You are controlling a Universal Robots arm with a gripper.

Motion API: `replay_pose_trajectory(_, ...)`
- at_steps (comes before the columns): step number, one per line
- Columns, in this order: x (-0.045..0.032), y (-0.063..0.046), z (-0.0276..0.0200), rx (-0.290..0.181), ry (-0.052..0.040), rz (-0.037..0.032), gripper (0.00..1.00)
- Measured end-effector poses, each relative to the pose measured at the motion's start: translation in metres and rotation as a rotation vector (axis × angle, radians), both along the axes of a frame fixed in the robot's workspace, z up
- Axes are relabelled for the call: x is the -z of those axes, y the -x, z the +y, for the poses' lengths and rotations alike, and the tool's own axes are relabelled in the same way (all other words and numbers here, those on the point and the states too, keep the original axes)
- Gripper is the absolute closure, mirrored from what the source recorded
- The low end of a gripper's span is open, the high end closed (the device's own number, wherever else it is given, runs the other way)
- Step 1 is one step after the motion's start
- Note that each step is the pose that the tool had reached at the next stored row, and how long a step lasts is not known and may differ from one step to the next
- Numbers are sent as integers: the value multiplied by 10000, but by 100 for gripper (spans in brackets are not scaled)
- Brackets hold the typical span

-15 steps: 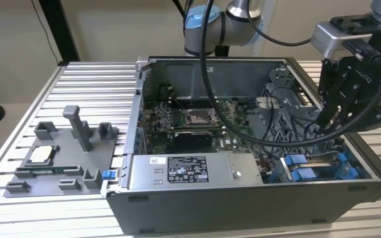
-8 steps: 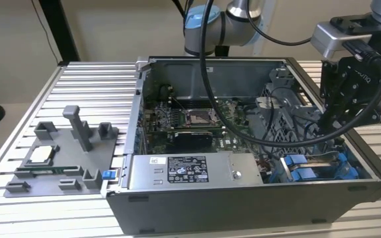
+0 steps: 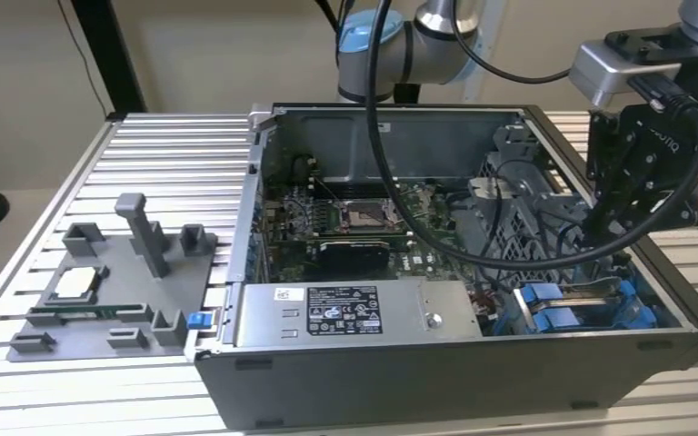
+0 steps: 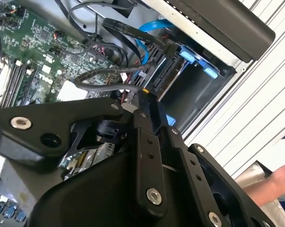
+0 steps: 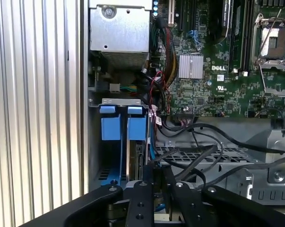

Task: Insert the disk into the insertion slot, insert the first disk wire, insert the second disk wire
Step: 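Insert the first disk wire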

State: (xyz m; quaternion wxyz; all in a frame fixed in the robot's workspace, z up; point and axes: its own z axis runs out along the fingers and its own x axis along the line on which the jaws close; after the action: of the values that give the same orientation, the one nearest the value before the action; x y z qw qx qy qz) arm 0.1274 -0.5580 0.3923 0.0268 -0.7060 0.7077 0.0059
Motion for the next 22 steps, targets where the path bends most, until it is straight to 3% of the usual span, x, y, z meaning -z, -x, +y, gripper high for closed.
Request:
replay_pose_trajectory(7, 81, -73, 0, -1, 12, 0, 100)
replay_pose_trajectory(14, 166, -231, 0, -1, 130, 3, 100)
replay_pose_trajectory(18, 183, -246, -1, -4, 262, 121, 100)
replay_pose_trajectory(22, 241, -247, 0, -5, 330, 132, 100)
